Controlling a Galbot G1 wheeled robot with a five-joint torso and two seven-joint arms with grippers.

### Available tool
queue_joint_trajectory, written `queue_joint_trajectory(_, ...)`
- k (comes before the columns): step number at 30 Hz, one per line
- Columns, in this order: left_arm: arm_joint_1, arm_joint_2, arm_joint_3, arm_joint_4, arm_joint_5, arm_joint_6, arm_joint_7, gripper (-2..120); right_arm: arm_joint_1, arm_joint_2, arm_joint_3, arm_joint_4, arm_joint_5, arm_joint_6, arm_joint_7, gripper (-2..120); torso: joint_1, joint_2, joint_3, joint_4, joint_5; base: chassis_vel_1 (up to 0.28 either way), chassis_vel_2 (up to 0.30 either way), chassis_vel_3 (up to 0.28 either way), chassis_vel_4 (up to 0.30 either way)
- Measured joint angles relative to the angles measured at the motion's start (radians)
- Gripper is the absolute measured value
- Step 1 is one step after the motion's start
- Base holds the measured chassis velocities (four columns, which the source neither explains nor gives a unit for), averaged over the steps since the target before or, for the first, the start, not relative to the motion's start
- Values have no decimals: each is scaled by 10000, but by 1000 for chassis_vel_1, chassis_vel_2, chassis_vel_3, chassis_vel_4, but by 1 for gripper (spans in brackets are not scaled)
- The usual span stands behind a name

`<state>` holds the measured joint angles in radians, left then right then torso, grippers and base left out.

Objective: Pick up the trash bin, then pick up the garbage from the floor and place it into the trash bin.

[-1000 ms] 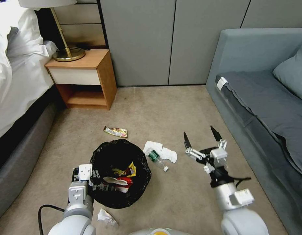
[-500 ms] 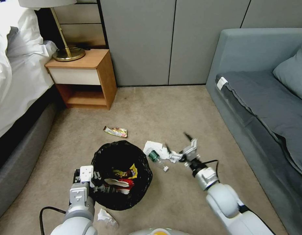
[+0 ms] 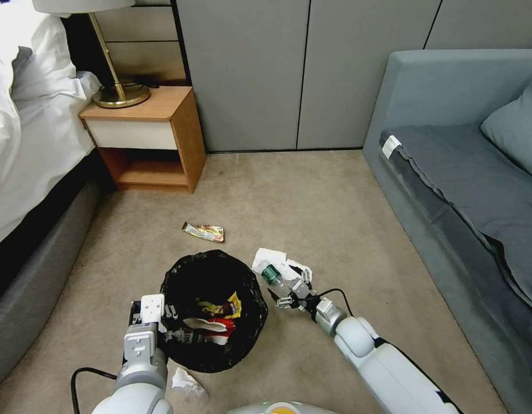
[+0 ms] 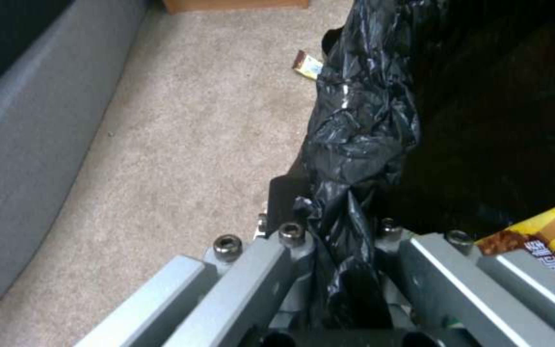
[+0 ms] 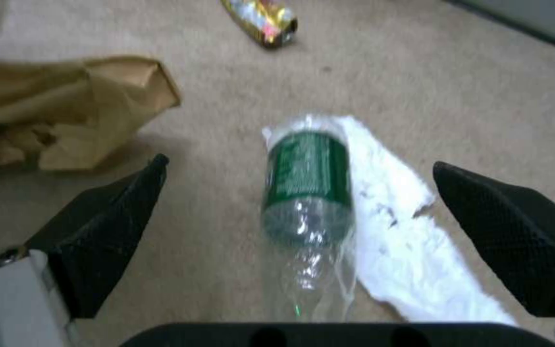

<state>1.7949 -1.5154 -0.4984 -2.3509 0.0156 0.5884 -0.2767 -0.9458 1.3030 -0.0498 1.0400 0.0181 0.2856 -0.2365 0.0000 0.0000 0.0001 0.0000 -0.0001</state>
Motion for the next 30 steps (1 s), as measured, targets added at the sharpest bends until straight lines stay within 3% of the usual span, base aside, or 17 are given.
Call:
queue_joint_trajectory(4,12,-18,28,29,9,-7,0,1,444,315,87,-987,-156,105,-113,100,0,0,0,-1,-1,0,0,0,0)
queue_joint_trajectory(17,103,-14,74,37,28,-64,-4,1,1014,870,459,-2186,-394,42,-23,100,0,1,0,0,0,0,0,0,0)
queue_joint_trajectory(21,159,-5,53,-18,31,-76,-5,1,1038,992,493,-2440,-465,81,-10,91,0,0,-1,0,1,0,0,0,0)
queue_joint_trajectory(30,232,-26,94,-76,64,-110,-8,1,877,1134,470,-2495,-492,120,24,55,0,0,-1,0,1,0,0,0,0)
